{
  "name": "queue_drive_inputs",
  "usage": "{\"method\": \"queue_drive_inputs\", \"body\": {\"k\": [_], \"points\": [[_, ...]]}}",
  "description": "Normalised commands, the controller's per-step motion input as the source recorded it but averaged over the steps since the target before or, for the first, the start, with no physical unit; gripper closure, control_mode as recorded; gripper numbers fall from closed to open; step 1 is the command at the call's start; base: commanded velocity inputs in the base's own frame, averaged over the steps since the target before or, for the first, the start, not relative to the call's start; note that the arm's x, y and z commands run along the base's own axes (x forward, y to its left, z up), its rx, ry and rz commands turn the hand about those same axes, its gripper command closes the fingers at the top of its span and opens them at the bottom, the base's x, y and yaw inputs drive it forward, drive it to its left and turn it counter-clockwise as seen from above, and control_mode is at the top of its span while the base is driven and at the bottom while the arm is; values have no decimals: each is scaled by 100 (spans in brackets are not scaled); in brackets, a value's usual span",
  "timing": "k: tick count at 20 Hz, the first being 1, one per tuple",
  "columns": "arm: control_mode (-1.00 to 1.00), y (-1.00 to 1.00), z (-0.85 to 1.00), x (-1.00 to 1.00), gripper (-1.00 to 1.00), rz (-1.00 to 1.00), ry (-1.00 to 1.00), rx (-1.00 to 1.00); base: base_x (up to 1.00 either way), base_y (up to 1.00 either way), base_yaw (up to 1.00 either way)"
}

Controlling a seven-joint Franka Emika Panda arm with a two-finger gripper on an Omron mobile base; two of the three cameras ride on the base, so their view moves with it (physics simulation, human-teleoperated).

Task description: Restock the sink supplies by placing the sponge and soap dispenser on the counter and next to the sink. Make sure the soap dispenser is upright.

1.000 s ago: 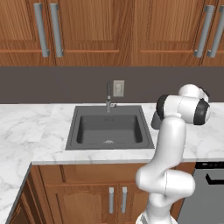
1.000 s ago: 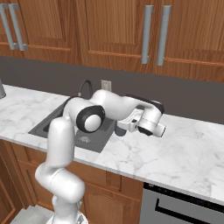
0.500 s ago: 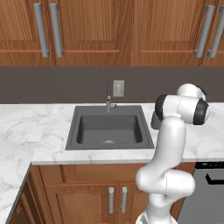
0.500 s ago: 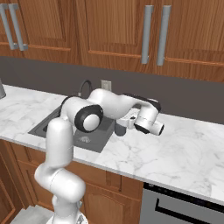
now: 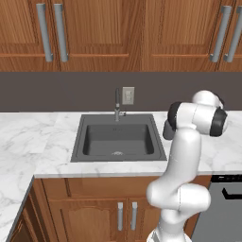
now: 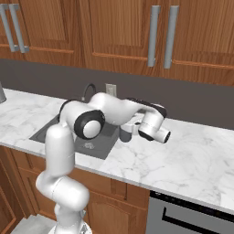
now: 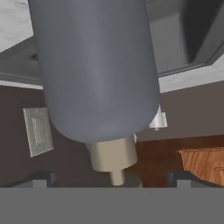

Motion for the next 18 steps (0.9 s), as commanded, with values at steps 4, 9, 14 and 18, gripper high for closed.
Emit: {"method": "queue_drive_inputs", "body": {"k": [4, 9, 14, 18], "points": [[-100, 0, 15, -43, -100, -4, -5, 0, 0, 0, 0], [-100, 0, 46, -35, -100, -5, -11, 0, 0, 0, 0], [-100, 0, 56, -33, -100, -4, -10, 0, 0, 0, 0], [-100, 0, 43, -59, -100, -4, -11, -1, 0, 0, 0]]}}
